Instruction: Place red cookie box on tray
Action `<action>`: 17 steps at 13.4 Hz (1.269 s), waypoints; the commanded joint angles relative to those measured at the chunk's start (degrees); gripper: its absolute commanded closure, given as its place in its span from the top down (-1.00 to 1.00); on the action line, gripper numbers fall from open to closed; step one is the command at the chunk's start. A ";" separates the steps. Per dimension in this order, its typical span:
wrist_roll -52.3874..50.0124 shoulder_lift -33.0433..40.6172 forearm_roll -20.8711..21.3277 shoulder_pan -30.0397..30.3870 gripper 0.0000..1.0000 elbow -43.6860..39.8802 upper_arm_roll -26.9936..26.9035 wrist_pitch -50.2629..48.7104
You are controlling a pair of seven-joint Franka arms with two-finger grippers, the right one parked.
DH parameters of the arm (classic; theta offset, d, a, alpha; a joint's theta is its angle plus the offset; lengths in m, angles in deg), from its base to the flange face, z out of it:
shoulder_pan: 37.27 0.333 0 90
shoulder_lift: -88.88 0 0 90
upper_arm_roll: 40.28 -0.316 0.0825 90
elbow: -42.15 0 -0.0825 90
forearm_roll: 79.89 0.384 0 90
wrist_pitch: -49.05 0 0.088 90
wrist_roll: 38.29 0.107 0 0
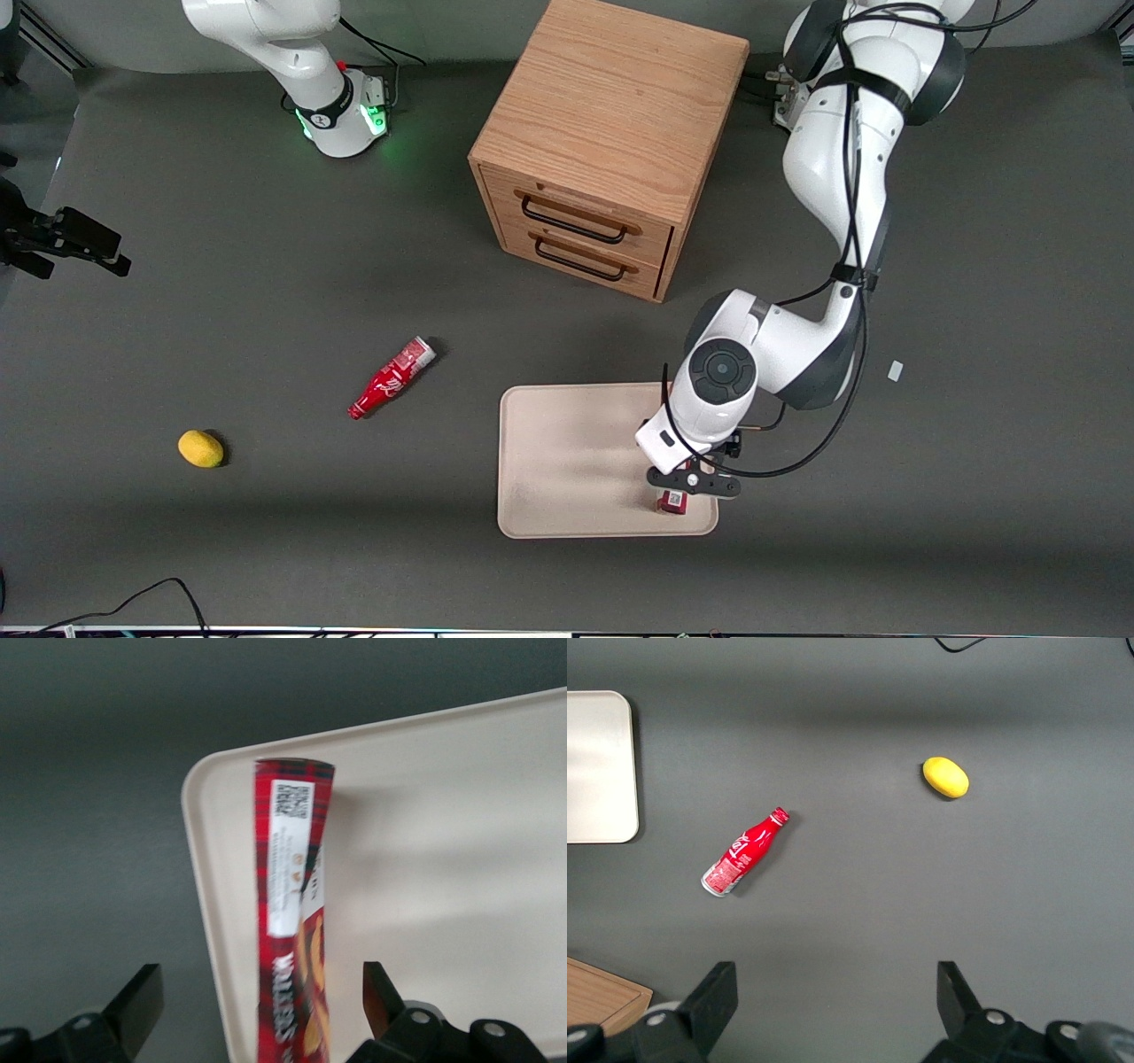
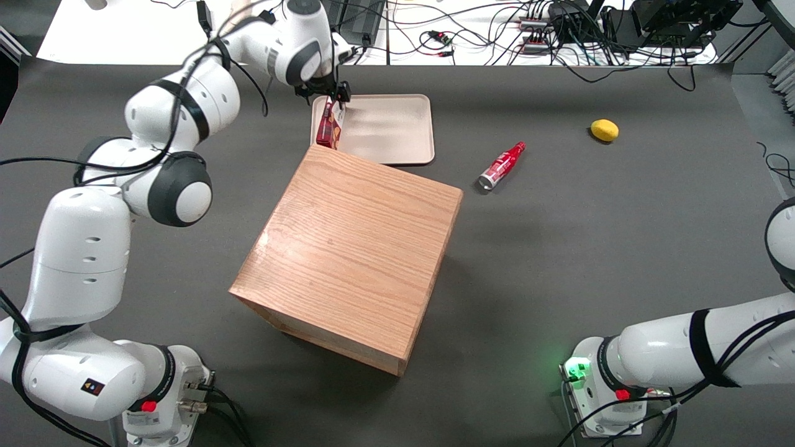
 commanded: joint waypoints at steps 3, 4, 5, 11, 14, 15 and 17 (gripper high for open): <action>8.97 17.59 -1.13 5.20 1.00 10.86 0.04 -11.02; 11.00 22.51 -2.89 7.65 1.00 15.44 0.04 -11.28; 12.41 26.99 -3.08 8.55 1.00 18.97 -0.05 -12.67; 21.45 45.39 -3.78 16.71 1.00 35.85 -0.31 -16.21; 32.79 48.40 -5.27 23.74 1.00 42.37 -0.58 -12.00; 34.91 48.31 -5.45 24.89 1.00 43.86 -0.93 -10.16; 36.51 48.92 -5.45 22.90 1.00 45.19 -5.13 -9.34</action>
